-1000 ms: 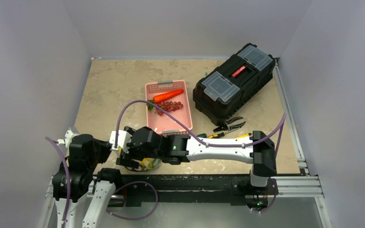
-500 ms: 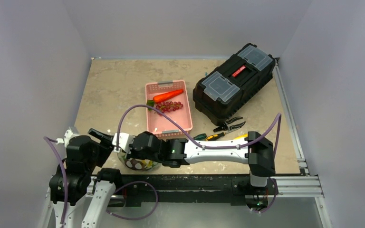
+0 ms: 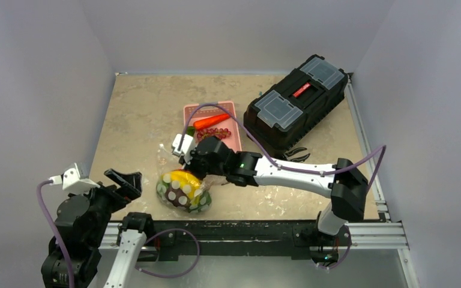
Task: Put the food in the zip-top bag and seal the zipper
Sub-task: Adjust the zipper food storage bag at the center of the board.
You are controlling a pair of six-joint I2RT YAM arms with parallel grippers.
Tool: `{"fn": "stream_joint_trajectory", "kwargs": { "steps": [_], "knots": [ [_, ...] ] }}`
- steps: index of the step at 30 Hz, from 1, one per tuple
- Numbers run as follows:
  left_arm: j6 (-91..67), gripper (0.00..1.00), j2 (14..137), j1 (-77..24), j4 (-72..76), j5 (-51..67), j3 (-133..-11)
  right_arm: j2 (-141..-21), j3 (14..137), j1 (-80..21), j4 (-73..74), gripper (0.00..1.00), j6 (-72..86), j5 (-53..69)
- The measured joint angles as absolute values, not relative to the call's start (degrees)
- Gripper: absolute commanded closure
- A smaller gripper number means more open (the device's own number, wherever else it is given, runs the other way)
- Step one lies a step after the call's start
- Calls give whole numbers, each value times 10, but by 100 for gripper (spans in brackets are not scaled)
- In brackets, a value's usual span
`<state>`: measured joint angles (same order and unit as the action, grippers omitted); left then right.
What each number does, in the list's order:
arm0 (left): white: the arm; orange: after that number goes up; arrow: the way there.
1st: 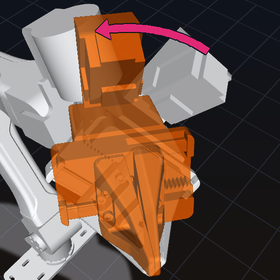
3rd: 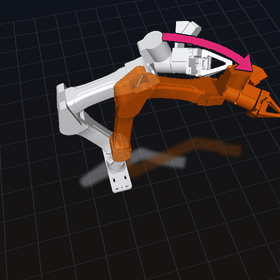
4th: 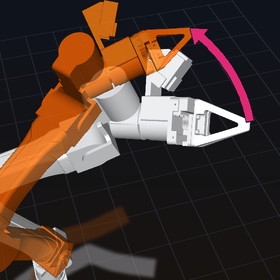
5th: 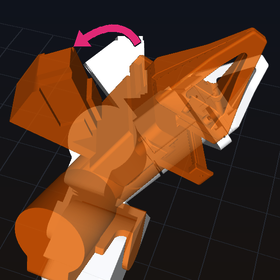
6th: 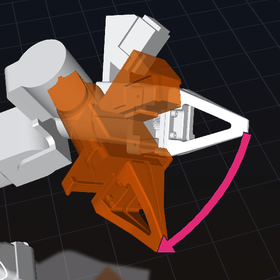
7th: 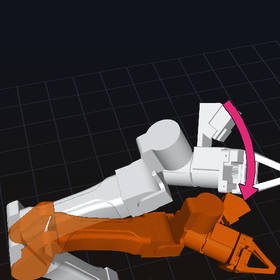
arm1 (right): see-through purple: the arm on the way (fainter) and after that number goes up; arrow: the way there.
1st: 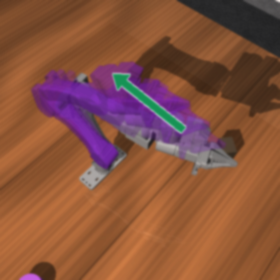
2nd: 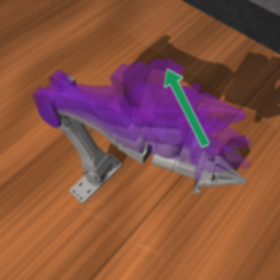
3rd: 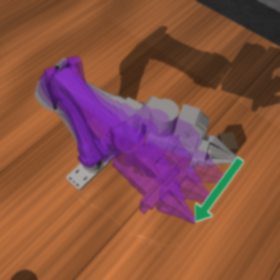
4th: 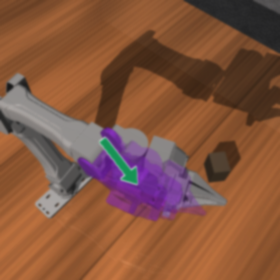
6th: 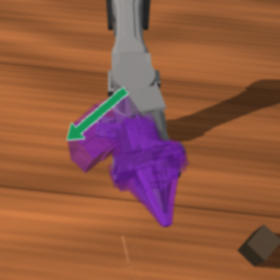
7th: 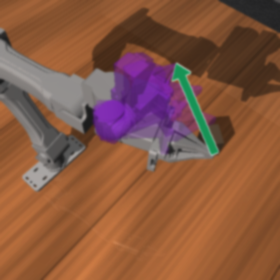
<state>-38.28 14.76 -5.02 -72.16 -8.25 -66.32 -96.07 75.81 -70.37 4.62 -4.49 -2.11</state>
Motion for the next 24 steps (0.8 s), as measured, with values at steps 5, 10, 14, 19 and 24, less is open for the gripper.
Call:
{"fn": "stream_joint_trajectory", "kwargs": {
  "steps": [5,10,14,19,24],
  "knots": [
    [-317,0,124,-50,-659,-33,-606,-925,725,-664,47,100,-33,30],
    [-289,2,100,-50,-590,86,-491,-904,700,-628,50,100,-29,113],
    [-284,1,76,-50,-555,133,-445,-903,698,-602,58,100,-30,166],
    [-289,2,50,-50,-487,144,-415,-903,696,-588,65,100,-31,225],
    [-273,3,95,-50,-453,184,-393,-903,696,-578,68,100,-37,281]
  ]
}}
